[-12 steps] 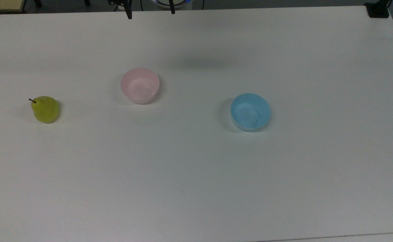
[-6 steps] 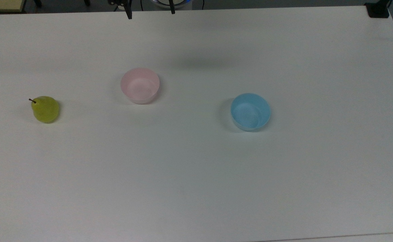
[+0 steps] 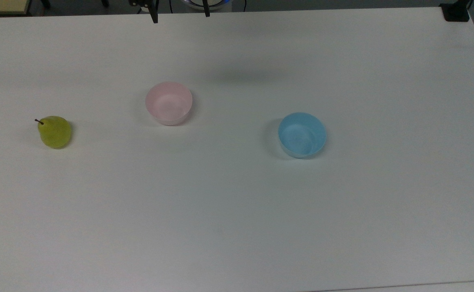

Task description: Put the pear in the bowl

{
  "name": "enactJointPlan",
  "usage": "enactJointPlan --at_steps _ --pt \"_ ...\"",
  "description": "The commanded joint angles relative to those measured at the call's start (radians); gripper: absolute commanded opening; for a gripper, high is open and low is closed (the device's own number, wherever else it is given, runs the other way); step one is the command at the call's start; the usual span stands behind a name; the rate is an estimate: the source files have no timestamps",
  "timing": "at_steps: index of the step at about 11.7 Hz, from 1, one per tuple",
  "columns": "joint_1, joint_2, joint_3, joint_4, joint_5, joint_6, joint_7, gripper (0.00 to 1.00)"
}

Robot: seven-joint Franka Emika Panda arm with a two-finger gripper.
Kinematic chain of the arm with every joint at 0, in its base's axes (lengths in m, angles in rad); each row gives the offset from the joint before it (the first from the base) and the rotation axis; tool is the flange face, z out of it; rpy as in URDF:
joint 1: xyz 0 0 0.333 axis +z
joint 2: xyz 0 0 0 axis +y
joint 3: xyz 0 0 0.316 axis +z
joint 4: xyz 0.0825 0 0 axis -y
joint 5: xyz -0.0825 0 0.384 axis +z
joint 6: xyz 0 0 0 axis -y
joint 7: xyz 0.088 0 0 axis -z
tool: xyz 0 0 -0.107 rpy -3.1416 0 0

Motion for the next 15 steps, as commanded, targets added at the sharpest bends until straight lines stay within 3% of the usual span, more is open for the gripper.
enactJointPlan --at_steps 1,5,7,9,15 --pt "-0.064 0.0 -0.005 -0.014 -0.035 0.016 -0.189 1.0" --pt "-0.174 0.098 0.0 0.085 -0.149 0.028 -0.336 1.0" --pt "-0.268 0.126 -0.001 0.087 -0.14 0.058 -0.459 1.0" --pt "-0.323 0.174 -0.001 0.087 -0.137 0.12 -0.489 1.0" --pt "-0.368 0.323 -0.014 0.07 -0.126 0.338 -0.549 1.0"
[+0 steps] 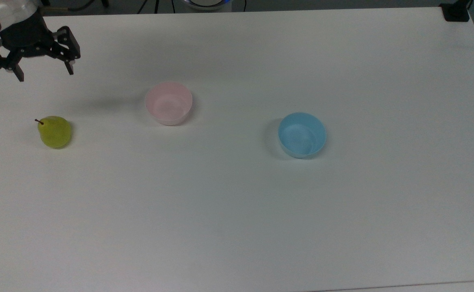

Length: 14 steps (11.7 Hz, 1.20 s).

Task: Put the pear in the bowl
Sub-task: 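Move the open gripper over the yellow-green pear and lower it, then close the gripper around the pear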

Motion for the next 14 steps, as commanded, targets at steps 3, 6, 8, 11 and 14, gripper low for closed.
enactJointPlan --at_steps 3,6,8,11,14 --pt "-0.015 0.095 -0.009 -0.049 0.009 0.178 -0.039 1.0" --pt "-0.026 0.142 -0.009 -0.049 0.013 0.197 -0.055 1.0" --pt "-0.028 0.182 -0.01 -0.05 0.002 0.241 -0.055 1.0" --pt "-0.029 0.217 -0.012 -0.066 -0.014 0.303 -0.055 0.93" --pt "-0.029 0.233 -0.03 -0.069 -0.02 0.334 -0.055 0.55"
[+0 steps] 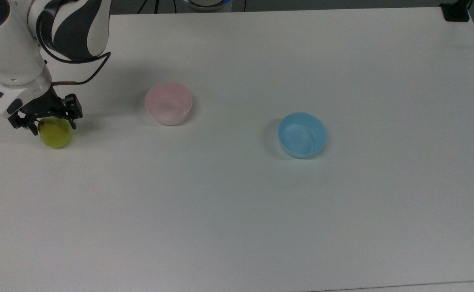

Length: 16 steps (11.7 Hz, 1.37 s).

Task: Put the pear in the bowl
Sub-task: 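Close the gripper around the pear, then lift the pear and carry it over the pink bowl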

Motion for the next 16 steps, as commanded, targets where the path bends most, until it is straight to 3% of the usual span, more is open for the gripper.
enactJointPlan --at_steps 1,2,3,8,12,16 --pt "0.006 -0.011 -0.026 -0.029 -0.014 0.033 -0.02 0.31" --pt "0.006 -0.011 -0.026 -0.031 -0.012 0.033 -0.02 0.09" --pt "0.005 -0.013 -0.026 -0.036 -0.012 0.032 -0.02 0.0" --pt "0.011 -0.04 -0.028 -0.028 -0.011 0.004 -0.002 0.0" --pt "0.032 -0.094 -0.014 0.059 -0.014 -0.214 0.062 0.0" --pt "0.104 -0.191 -0.012 0.142 -0.005 -0.422 0.156 0.0"
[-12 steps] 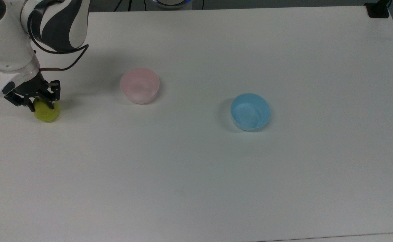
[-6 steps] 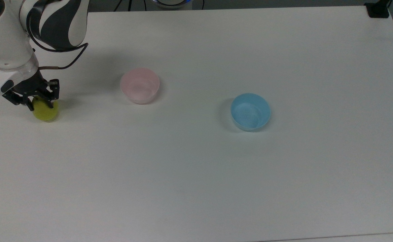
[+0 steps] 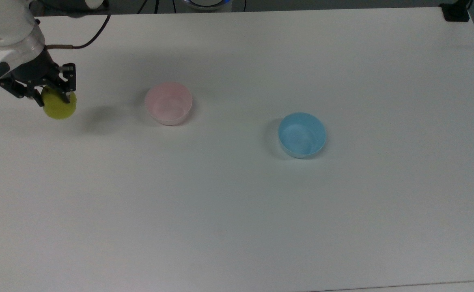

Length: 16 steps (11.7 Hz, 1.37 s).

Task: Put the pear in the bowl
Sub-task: 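Lift the pear and carry it over the pink bowl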

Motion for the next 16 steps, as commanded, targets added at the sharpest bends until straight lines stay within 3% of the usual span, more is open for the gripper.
enactJointPlan --at_steps 1,4,6,8,10,13,16 --pt "0.066 -0.1 -0.002 0.005 0.0 -0.122 0.092 0.0" --pt "0.103 -0.15 0.001 -0.003 0.008 -0.155 0.138 0.0" --pt "0.111 -0.222 0.025 -0.063 0.023 -0.152 0.181 0.0" --pt "0.159 -0.302 0.028 -0.155 0.038 -0.144 0.194 0.0" --pt "0.19 -0.368 0.028 -0.246 0.096 -0.133 0.197 0.0" --pt "0.27 -0.465 0.028 -0.493 0.1 0.085 0.285 0.0" --pt "0.285 -0.453 0.028 -0.613 0.098 0.227 0.287 0.0"
